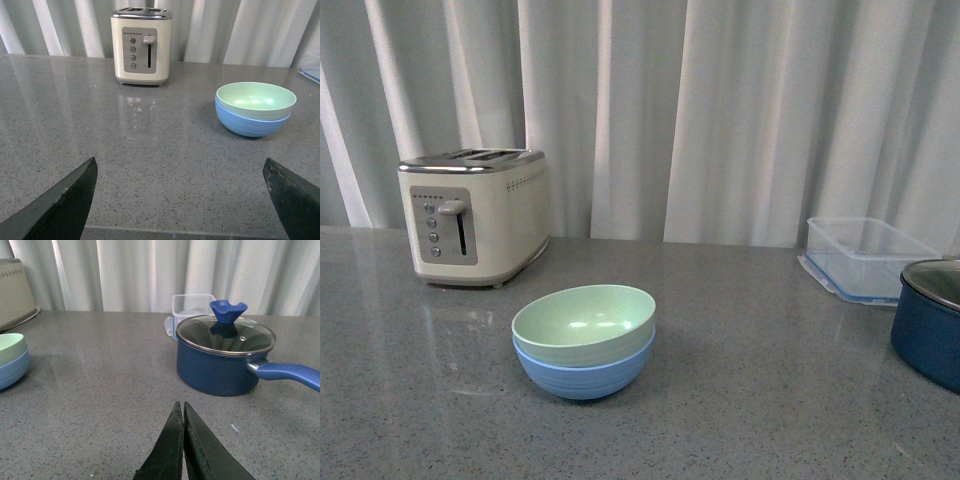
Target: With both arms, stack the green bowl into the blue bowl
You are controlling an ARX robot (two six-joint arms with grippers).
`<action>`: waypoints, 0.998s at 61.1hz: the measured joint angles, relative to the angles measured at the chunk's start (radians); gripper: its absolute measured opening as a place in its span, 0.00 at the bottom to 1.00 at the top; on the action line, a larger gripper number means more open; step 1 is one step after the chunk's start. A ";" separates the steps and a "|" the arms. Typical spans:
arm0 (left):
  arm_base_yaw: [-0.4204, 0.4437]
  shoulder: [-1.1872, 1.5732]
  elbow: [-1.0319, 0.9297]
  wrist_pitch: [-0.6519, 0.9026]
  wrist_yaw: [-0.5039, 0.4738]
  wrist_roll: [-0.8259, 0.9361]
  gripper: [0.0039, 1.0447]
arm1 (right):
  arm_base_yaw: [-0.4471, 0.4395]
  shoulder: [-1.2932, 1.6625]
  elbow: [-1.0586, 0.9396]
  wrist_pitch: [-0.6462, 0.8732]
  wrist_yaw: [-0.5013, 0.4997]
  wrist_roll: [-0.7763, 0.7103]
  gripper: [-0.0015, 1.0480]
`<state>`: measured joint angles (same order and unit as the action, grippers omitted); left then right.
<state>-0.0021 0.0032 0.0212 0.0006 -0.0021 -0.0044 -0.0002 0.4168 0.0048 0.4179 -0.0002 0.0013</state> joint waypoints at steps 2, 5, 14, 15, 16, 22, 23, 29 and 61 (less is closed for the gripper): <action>0.000 0.000 0.000 0.000 0.000 0.000 0.94 | 0.000 -0.018 0.000 -0.016 0.000 0.000 0.01; 0.000 0.000 0.000 0.000 0.000 0.000 0.94 | 0.000 -0.040 0.000 -0.038 0.000 0.000 0.01; 0.000 0.000 0.000 0.000 0.000 0.000 0.94 | 0.000 -0.097 0.000 -0.096 0.000 0.000 0.01; 0.000 0.000 0.000 0.000 0.000 0.000 0.94 | 0.000 -0.105 0.000 -0.103 0.000 0.000 0.01; 0.000 0.000 0.000 0.000 0.000 0.000 0.94 | 0.000 -0.113 0.000 -0.111 0.000 0.000 0.01; 0.000 0.000 0.000 0.000 0.000 0.000 0.94 | 0.000 -0.148 0.000 -0.146 0.000 0.000 0.01; 0.000 0.000 0.000 0.000 0.000 0.000 0.94 | 0.000 -0.154 0.000 -0.152 0.000 0.000 0.01; 0.000 0.000 0.000 0.000 0.000 0.000 0.94 | 0.000 -0.196 0.000 -0.193 0.000 0.000 0.01; 0.000 0.000 0.000 0.000 0.000 0.000 0.94 | 0.000 -0.412 0.001 -0.416 -0.001 -0.002 0.21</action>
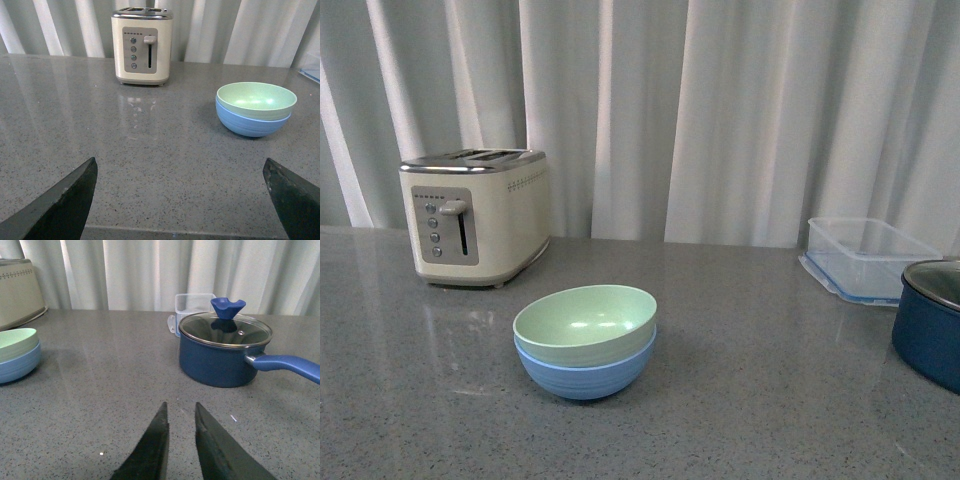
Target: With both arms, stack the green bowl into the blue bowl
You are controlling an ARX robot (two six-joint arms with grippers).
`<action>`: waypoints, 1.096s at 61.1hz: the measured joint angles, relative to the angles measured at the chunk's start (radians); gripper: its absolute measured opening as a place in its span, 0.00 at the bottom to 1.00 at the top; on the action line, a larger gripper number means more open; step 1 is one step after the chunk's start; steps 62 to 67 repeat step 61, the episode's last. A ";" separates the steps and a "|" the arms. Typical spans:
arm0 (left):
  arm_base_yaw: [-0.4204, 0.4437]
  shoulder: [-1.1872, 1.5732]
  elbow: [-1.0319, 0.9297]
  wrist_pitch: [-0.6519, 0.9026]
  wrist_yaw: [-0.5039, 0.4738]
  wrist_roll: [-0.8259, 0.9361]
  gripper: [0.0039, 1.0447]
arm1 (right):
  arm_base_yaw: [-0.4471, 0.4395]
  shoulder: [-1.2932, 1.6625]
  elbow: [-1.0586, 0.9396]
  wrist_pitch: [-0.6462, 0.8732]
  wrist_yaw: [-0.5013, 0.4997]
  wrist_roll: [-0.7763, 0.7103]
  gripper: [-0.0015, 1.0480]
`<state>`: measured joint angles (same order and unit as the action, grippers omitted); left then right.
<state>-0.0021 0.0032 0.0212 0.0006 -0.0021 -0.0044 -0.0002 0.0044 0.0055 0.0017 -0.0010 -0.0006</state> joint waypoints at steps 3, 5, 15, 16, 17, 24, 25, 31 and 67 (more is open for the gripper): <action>0.000 0.000 0.000 0.000 0.000 0.000 0.94 | 0.000 0.000 0.000 0.000 0.000 0.000 0.29; 0.000 0.000 0.000 0.000 0.000 0.000 0.94 | 0.000 0.000 0.000 0.000 0.000 0.000 0.34; 0.000 0.000 0.000 0.000 0.000 0.000 0.94 | 0.000 0.000 0.000 0.000 0.000 0.000 0.63; 0.000 0.000 0.000 0.000 0.000 0.000 0.94 | 0.000 0.000 0.000 0.000 0.000 0.000 0.65; 0.000 0.000 0.000 0.000 0.000 0.000 0.94 | 0.000 0.000 0.000 0.000 0.000 0.000 0.68; 0.000 0.000 0.000 0.000 0.000 0.000 0.94 | 0.000 0.000 0.000 0.000 0.000 0.000 0.88; 0.000 0.000 0.000 0.000 0.000 0.000 0.94 | 0.000 0.000 0.000 0.000 0.000 0.000 0.90; 0.000 0.000 0.000 0.000 0.000 0.000 0.94 | 0.000 0.000 0.000 0.000 0.000 0.001 0.90; 0.000 0.000 0.000 0.000 0.000 0.000 0.94 | 0.000 0.000 0.000 0.000 0.000 0.001 0.90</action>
